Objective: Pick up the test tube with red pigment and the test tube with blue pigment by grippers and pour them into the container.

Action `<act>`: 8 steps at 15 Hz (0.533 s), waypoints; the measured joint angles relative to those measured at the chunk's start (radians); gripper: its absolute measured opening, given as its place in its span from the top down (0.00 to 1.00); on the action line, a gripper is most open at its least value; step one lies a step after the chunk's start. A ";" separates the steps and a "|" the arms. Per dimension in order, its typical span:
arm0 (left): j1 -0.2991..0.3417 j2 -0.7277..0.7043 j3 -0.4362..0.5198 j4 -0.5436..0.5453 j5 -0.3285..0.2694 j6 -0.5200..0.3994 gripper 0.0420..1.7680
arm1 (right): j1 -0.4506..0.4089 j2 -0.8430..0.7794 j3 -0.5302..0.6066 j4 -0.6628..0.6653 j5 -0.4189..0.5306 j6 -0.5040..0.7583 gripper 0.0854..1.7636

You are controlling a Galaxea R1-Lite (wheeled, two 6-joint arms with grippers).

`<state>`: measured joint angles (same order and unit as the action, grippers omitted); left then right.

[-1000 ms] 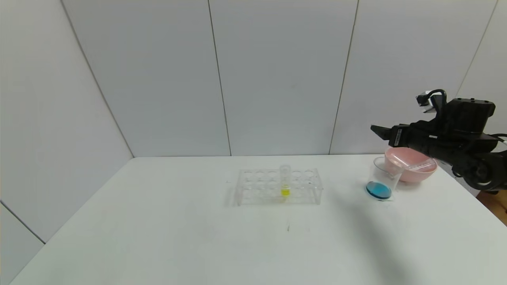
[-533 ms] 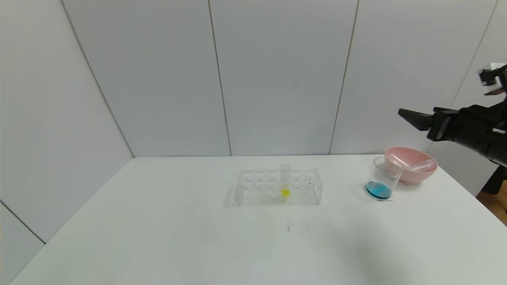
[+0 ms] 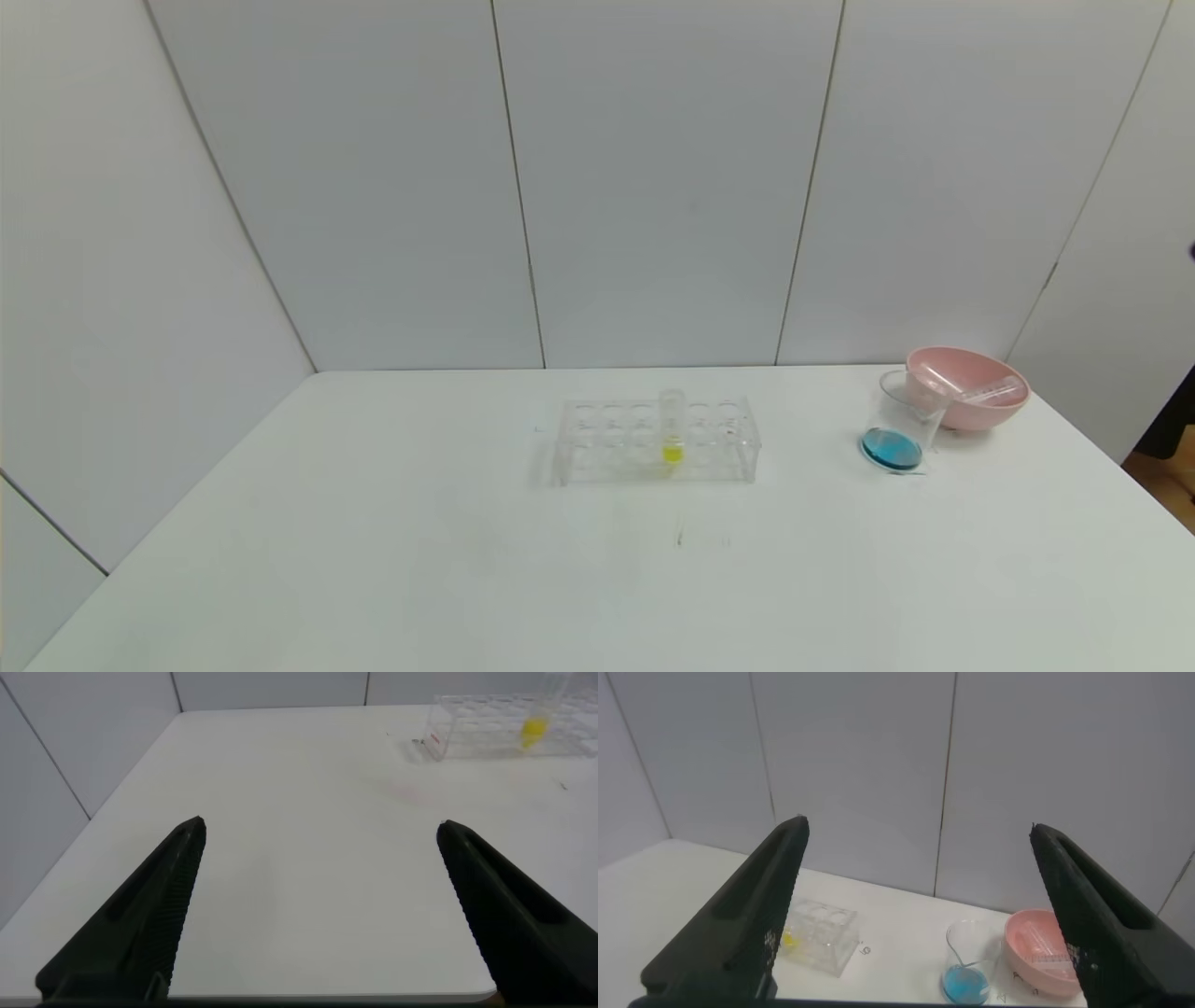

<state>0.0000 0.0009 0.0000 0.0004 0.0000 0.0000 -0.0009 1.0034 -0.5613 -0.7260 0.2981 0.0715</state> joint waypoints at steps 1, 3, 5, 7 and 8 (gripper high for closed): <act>0.000 0.000 0.000 0.000 0.000 0.000 0.00 | 0.001 -0.076 0.036 0.004 0.006 0.000 0.04; 0.000 0.000 0.000 0.000 0.000 0.000 0.00 | 0.003 -0.232 0.098 0.047 0.013 -0.001 0.04; 0.000 0.000 0.000 0.000 0.000 0.000 0.00 | 0.008 -0.383 0.136 0.159 0.014 -0.001 0.04; 0.000 0.000 0.000 0.000 0.000 0.000 0.00 | 0.012 -0.539 0.162 0.299 0.013 -0.003 0.04; 0.000 0.000 0.000 0.000 0.000 0.000 0.00 | 0.012 -0.618 0.178 0.355 0.013 -0.004 0.04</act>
<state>0.0000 0.0009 0.0000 0.0000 0.0000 0.0000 0.0115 0.3857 -0.3834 -0.3706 0.3109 0.0672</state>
